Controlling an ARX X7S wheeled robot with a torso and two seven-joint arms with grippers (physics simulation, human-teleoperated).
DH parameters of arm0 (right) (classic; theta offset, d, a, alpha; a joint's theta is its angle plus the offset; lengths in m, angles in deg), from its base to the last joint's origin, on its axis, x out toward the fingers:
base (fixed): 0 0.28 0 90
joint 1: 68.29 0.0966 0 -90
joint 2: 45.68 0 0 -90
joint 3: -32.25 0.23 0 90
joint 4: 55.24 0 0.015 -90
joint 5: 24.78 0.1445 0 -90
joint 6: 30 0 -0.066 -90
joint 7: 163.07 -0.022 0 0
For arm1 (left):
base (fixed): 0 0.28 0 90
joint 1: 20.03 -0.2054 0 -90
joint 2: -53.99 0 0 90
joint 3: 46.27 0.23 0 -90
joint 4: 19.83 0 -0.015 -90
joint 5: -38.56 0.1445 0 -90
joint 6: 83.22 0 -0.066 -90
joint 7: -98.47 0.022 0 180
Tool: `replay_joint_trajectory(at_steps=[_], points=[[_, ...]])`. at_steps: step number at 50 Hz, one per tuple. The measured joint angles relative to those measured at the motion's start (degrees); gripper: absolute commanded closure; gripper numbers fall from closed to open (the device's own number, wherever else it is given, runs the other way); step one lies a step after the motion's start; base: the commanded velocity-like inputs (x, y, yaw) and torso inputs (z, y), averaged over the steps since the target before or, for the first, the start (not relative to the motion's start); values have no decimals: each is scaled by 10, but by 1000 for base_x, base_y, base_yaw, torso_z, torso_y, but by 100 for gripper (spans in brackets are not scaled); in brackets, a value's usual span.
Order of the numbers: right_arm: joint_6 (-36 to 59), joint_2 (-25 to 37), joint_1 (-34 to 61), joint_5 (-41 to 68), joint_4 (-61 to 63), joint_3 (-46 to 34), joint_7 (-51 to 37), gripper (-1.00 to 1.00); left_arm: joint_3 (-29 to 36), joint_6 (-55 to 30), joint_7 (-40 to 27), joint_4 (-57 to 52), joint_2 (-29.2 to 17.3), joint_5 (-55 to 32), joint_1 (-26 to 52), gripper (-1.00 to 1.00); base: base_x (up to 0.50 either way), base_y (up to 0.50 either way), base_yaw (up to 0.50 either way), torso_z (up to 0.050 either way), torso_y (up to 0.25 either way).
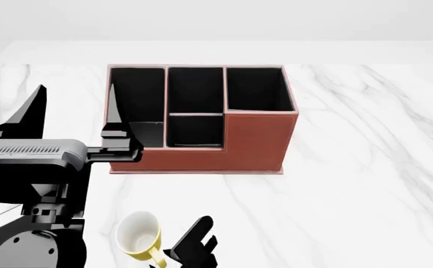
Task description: Pick up the yellow and white mug and place it to the right of the caddy.
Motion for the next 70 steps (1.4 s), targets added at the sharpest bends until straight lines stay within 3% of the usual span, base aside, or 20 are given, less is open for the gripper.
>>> replay_joint_trajectory(at_steps=[31, 70], points=[[25, 36, -4, 24, 87, 3, -46, 100, 5, 3, -7, -1, -6, -3, -1, -100, 0, 0, 0, 0, 0], [65, 155, -55, 80, 286, 124, -158, 100, 7, 9, -16, 0, -13, -10, -1, -100, 0, 0, 0, 0, 0]])
